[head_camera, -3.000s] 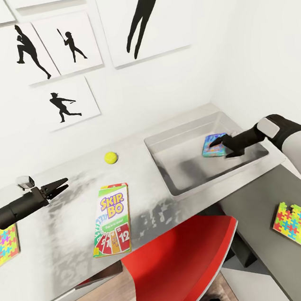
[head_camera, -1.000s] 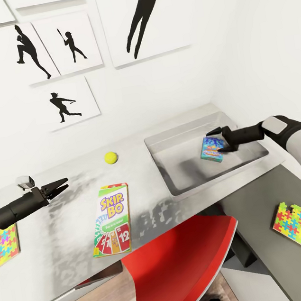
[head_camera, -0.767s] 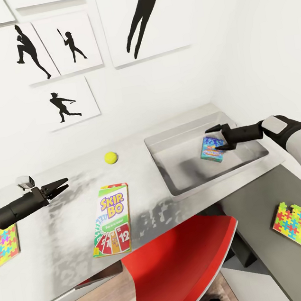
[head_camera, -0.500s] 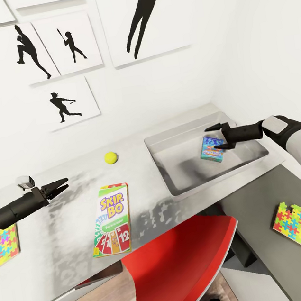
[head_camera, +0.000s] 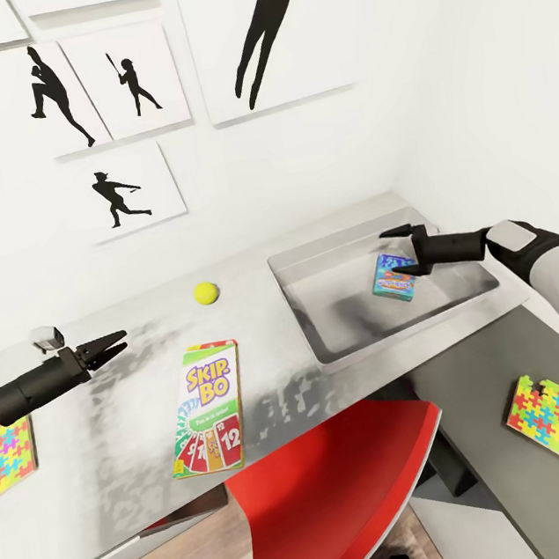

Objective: Put all the toys in the child's room - the three board games (two on the bed and one on the table), the two jigsaw puzzles on the table, and the tennis ball on the table - inside the toy box on the table in the child's room.

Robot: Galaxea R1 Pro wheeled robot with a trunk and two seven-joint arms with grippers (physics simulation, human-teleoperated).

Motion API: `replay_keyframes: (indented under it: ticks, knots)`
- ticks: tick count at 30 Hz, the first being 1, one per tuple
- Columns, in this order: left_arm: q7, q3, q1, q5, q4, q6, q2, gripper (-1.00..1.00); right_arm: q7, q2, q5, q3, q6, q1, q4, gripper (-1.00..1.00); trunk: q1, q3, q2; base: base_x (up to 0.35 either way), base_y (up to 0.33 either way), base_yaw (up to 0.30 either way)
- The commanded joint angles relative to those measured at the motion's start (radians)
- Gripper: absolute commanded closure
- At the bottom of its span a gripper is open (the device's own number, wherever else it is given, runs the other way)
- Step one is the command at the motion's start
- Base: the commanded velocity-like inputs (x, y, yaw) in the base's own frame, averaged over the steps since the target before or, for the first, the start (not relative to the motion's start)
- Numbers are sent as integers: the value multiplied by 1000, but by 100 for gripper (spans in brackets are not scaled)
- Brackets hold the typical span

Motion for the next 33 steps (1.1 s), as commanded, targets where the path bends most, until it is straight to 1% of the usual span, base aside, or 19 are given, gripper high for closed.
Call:
replay_keyframes:
  ticks: [1, 5, 10, 13, 19, 24, 33]
  knots:
    - [-4, 1, -1, -2, 0, 4, 0, -100, 13, 0, 9, -6, 2, 1, 0, -100, 1, -1, -2, 0, 0, 0]
    - [-4, 1, -1, -2, 0, 4, 1, -100, 49, 0, 11, -9, 2, 6, 0, -100, 1, -1, -2, 0, 0, 0]
    - [-3, 1, -1, -2, 0, 4, 1, -100, 62, -1, 11, -10, 2, 7, -5, -100, 1, -1, -2, 0, 0, 0]
    - [-3, 1, -1, -2, 1, 4, 1, -100, 71, 0, 10, -11, 2, 11, -39, -100, 1, -1, -2, 0, 0, 0]
    - [-3, 1, -1, -2, 1, 4, 1, -100, 73, 1, 10, -11, 2, 44, -78, -100, 1, -1, -2, 0, 0, 0]
    - [-3, 1, -1, -2, 1, 4, 1, -100, 72, 2, 10, -11, 2, 50, -100, -100, 1, 3, -2, 0, 0, 0]
    - [-3, 0, -1, -1, 1, 4, 0, -100, 72, 4, 10, -11, 2, 52, -110, -100, 1, 16, -2, 0, 0, -2]
